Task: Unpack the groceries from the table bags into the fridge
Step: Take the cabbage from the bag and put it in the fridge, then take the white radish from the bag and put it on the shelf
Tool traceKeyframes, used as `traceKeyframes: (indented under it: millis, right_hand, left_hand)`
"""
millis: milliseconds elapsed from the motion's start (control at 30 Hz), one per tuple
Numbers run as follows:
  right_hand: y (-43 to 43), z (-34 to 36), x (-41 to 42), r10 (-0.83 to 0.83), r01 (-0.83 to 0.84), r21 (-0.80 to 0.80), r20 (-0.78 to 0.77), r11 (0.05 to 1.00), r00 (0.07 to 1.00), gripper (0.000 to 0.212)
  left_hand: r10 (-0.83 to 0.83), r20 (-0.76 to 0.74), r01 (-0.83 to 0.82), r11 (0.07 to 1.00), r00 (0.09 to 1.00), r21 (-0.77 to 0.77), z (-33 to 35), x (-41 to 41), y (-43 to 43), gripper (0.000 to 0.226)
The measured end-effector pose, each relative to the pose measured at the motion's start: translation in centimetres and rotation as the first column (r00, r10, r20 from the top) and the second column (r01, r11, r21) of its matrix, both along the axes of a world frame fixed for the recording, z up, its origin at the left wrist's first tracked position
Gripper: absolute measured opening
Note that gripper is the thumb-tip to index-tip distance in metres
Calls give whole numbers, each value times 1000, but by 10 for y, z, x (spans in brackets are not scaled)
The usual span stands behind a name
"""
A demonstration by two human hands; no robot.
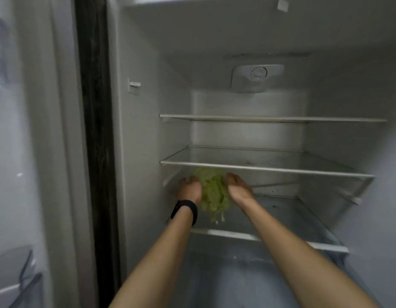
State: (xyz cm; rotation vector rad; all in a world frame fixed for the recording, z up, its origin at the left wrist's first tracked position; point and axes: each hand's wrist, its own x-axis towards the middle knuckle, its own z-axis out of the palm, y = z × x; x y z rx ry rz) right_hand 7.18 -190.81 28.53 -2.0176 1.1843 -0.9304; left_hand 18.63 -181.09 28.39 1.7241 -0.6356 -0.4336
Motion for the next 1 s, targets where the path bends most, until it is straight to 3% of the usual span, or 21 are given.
traceKeyframes:
  millis: [100, 233, 333, 467, 700, 800, 1000]
  right_hand:
    - [30, 8, -25, 57, -84, -99, -252, 992, 966, 47]
    - [89, 29, -76, 64, -266, -258, -595, 929, 801, 47]
    - [138, 42, -121, 52, -377, -303, -716, 875, 696, 46]
    - [210, 32, -177, 112, -434, -403, -616, 806, 780, 53]
    - [339, -33, -231, 268, -398, -615, -297, 680, 916, 41]
    - [390, -65, -225, 363, -415, -617, -217, 668, 906, 41]
    - [505, -114, -183, 600, -614, -490, -210, 618, 772, 42]
  left_hand:
    - [-70, 105, 65, 996, 992, 53, -5, -27, 35, 57]
    - [-215, 331, 138, 960, 919, 243, -9, -62, 91, 79]
    - [-220, 494, 87, 957, 842, 277, -11, -91, 143, 68]
    - [-187, 693, 27, 972, 696, 235, -21, -123, 221, 55]
    - [-54, 891, -140, 982, 451, 130, -43, -161, 385, 52]
    - [-27, 908, -254, 956, 418, 145, -61, -162, 458, 53]
    - [80, 886, -501, 846, 457, 182, -108, -164, 614, 49]
